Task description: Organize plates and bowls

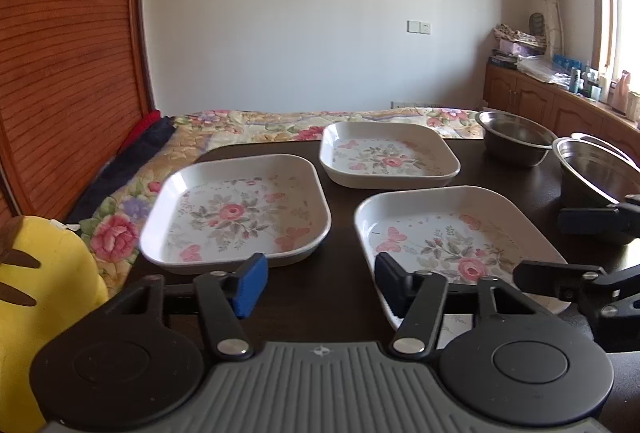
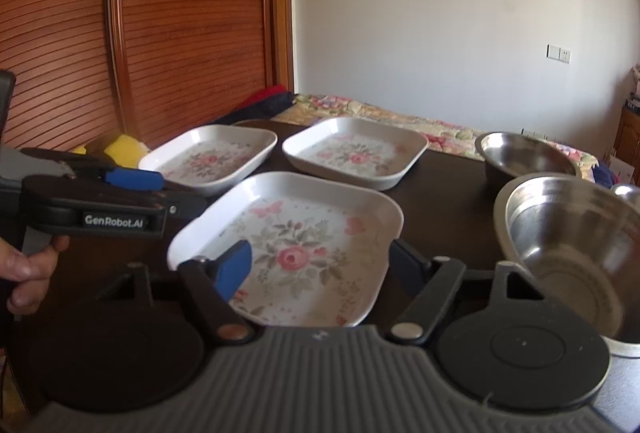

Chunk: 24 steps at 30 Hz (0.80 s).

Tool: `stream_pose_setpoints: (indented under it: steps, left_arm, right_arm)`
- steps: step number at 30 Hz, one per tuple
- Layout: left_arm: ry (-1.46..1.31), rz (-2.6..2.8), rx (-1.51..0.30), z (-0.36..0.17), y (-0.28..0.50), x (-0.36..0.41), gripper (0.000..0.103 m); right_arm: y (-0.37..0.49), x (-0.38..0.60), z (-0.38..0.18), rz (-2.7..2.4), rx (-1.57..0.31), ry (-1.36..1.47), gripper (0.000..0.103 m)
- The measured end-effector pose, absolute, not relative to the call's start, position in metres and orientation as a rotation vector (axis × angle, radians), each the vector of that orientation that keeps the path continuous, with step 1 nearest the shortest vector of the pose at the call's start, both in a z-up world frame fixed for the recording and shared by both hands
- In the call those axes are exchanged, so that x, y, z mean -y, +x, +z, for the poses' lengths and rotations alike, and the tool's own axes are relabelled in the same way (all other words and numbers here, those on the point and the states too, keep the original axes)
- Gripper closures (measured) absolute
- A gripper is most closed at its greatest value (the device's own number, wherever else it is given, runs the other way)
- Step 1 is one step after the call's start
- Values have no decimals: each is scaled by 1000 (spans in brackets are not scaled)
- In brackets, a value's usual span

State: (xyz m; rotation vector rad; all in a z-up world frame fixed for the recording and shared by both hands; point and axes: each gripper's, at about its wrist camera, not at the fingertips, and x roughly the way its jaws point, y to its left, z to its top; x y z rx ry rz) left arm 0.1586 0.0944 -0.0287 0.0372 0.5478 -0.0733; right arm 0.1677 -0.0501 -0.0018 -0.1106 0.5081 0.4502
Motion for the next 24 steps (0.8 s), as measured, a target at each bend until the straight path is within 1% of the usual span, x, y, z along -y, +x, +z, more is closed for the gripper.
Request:
stream_pose_setpoints:
  steps: [4, 6, 8, 10, 12, 13, 15, 18, 24]
  left_arm:
    - [19, -110, -562, -31, 163, -92, 53]
    - [14, -121, -571, -31, 165, -90, 59]
    - [13, -134, -578, -31, 166, -88, 61]
    - [18, -142, -582, -31, 166, -85, 64]
    - [20, -147, -592, -30, 167, -83, 69]
    - [20, -149, -596, -31, 169, -83, 70]
    - [18, -150, -601, -30, 169, -81, 74]
    - [11, -154, -613, -30, 171, -80, 77]
    - [-10, -146, -632, -32, 174, -81, 78]
  right_arm:
    - [170, 52, -4, 432, -525, -113, 40]
    - [173, 54, -6, 418, -537, -111, 45]
    - [174, 56, -7, 409, -543, -113, 49]
    - [177, 57, -8, 400, -550, -113, 50]
    - [179, 59, -10, 397, -566, -110, 58]
    - [181, 59, -11, 393, -576, -105, 59]
    - [183, 60, -13, 393, -589, -99, 64]
    - [186, 61, -15, 387, -599, -94, 71]
    - [191, 66, -17, 385, -606, -71, 78]
